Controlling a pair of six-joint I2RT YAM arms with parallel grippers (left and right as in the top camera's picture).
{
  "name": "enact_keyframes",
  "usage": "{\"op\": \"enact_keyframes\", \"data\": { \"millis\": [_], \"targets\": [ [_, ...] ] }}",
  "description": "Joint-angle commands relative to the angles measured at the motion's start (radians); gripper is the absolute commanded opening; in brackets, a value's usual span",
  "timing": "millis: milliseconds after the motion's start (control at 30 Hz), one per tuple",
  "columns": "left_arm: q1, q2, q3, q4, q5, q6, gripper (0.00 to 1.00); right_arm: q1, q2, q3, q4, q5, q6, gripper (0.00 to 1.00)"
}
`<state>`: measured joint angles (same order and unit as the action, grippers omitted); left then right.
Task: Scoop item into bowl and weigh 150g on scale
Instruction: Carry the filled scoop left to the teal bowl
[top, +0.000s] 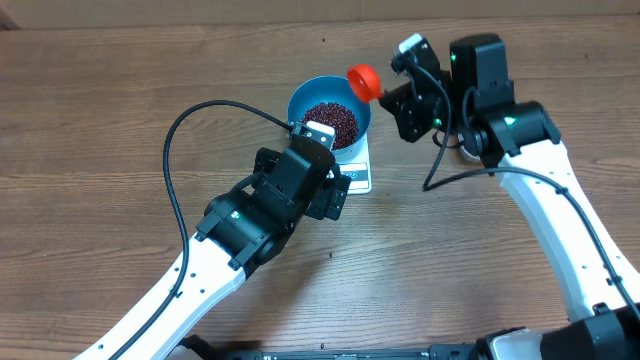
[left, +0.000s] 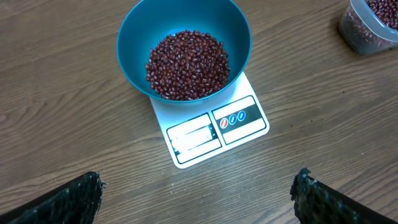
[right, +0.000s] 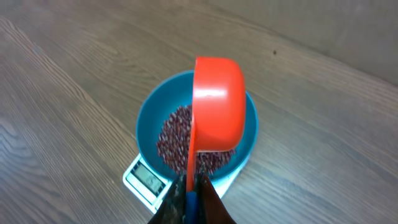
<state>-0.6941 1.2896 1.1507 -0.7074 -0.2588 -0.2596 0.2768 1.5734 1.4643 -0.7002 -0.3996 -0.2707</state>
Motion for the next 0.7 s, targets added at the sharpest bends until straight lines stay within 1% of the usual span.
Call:
{"op": "enact_keyframes", "data": {
  "millis": [0, 500, 667],
  "targets": [
    [0.0, -0.008, -0.003, 0.004, -0.01, -0.006, 0.99, 0.014, 0.051, 0.048, -0.005, 0.006, 0.059, 0.04],
    [0.0, -0.008, -0.003, 0.004, -0.01, -0.007, 1.0, 0.066, 0.214, 0.049, 0.019, 0.008, 0.057, 0.04],
    [0.0, -0.008, -0.003, 0.004, -0.01, -0.006, 1.0, 0.096, 0.26, 0.047, 0.046, 0.072, 0.056, 0.04]
  ]
}}
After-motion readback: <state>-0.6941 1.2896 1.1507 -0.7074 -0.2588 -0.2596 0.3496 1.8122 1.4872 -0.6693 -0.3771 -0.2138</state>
